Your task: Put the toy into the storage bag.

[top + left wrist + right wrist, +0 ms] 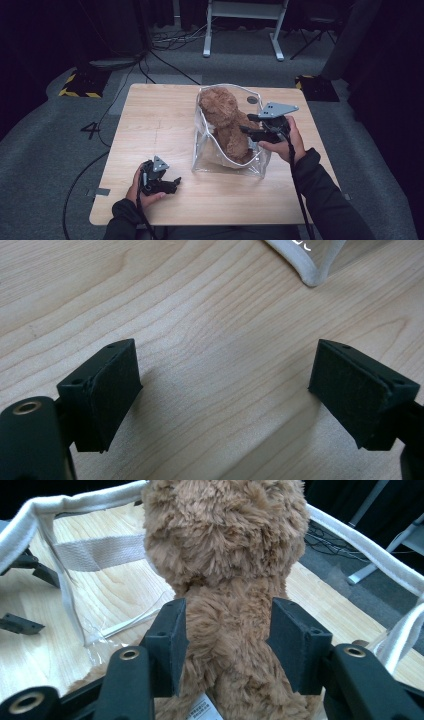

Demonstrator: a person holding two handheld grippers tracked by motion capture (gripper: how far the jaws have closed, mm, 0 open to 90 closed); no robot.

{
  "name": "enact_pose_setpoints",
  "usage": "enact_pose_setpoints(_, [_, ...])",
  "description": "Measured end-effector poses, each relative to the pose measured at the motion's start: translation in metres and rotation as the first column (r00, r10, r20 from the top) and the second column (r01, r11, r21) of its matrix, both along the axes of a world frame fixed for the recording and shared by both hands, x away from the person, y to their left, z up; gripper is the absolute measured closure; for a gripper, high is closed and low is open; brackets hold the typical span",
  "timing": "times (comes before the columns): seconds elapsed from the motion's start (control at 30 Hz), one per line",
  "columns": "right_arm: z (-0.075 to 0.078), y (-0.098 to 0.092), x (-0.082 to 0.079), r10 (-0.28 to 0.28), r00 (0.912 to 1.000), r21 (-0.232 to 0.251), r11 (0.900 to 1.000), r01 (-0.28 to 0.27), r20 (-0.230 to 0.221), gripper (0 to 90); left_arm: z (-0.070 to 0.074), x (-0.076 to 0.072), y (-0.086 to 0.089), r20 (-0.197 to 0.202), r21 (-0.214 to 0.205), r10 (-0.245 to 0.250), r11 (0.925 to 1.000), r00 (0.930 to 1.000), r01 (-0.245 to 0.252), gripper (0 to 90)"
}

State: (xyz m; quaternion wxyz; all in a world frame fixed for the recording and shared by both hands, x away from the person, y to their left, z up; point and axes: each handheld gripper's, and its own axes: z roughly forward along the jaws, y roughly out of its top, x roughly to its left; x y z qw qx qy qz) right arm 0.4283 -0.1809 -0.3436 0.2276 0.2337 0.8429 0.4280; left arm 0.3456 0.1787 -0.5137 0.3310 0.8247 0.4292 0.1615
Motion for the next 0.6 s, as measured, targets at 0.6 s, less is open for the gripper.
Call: enact_pose_setpoints(0.6, [0.011,-0.014,-0.006,0.049,0.9988,0.063,0.9968,-0.049,-0.004,29.8,0.0,0.0,0.0,-0.001,0.0,0.001,1.0,1.0,-0.001,13.0])
